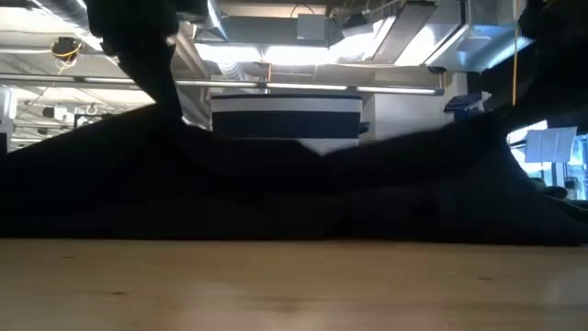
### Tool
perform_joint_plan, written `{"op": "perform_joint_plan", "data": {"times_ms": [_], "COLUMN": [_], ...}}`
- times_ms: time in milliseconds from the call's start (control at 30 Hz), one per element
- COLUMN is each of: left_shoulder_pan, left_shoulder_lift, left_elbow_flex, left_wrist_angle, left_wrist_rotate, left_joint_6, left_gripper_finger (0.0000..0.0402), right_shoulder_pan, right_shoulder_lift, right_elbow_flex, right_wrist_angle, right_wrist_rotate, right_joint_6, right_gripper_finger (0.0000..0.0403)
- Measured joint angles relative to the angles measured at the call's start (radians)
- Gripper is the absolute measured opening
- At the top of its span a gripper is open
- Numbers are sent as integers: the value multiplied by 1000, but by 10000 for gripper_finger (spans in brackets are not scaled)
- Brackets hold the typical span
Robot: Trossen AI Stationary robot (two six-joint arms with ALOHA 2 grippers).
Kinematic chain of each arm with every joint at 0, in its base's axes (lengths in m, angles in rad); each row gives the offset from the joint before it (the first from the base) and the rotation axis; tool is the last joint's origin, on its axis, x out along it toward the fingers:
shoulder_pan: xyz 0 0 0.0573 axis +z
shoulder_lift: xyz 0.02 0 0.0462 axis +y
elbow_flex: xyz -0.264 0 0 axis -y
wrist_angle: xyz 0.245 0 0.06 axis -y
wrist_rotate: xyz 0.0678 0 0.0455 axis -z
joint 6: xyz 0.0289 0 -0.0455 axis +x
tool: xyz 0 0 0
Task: Fold Laundry from Bin
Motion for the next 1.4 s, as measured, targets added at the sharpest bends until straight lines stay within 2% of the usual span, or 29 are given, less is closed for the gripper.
{"op": "perform_joint_plan", "data": {"times_ms": [133, 233, 333, 400, 500, 600, 733, 833, 933, 1167, 1267, 1333, 1400], "left_shoulder_pan": [25, 44, 70, 93, 116, 98, 44, -3, -48, -101, -106, -97, -81], "left_shoulder_lift": [12, 18, 18, 18, 4, -44, -112, -114, -81, 20, 46, 47, 46], "left_elbow_flex": [-14, -26, -47, -47, -3, 55, 74, 75, 66, 28, 25, 25, 25], "left_wrist_angle": [-15, -9, -14, -32, -50, -12, 143, 257, 335, 347, 337, 325, 325], "left_wrist_rotate": [8, 18, 68, 139, 240, 258, 236, 254, 263, 296, 288, 267, 260], "left_joint_6": [22, 24, 22, 24, 26, 30, 54, 89, 108, 82, 124, 155, 160], "left_gripper_finger": [12, 30, 56, 76, 101, 118, 129, 130, 130, 131, 131, 131, 131], "right_shoulder_pan": [-70, -112, -150, -174, -190, -181, -151, -154, -189, -325, -431, -516, -596], "right_shoulder_lift": [-2, 0, -1, -11, -41, -54, -39, 26, 133, 357, 381, 370, 339], "right_elbow_flex": [-18, -35, -42, -27, 42, 116, 126, 81, 48, 42, 44, 59, 81], "right_wrist_angle": [2, 0, -12, -35, -37, 44, 351, 578, 688, 753, 731, 683, 610], "right_wrist_rotate": [-75, -155, -220, -264, -315, -332, -334, -356, -378, -479, -388, -300, -259], "right_joint_6": [0, 0, -4, -55, -210, -424, -740, -889, -916, -896, -891, -829, -766], "right_gripper_finger": [26, 55, 96, 125, 160, 180, 187, 188, 188, 188, 188, 188, 188]}}
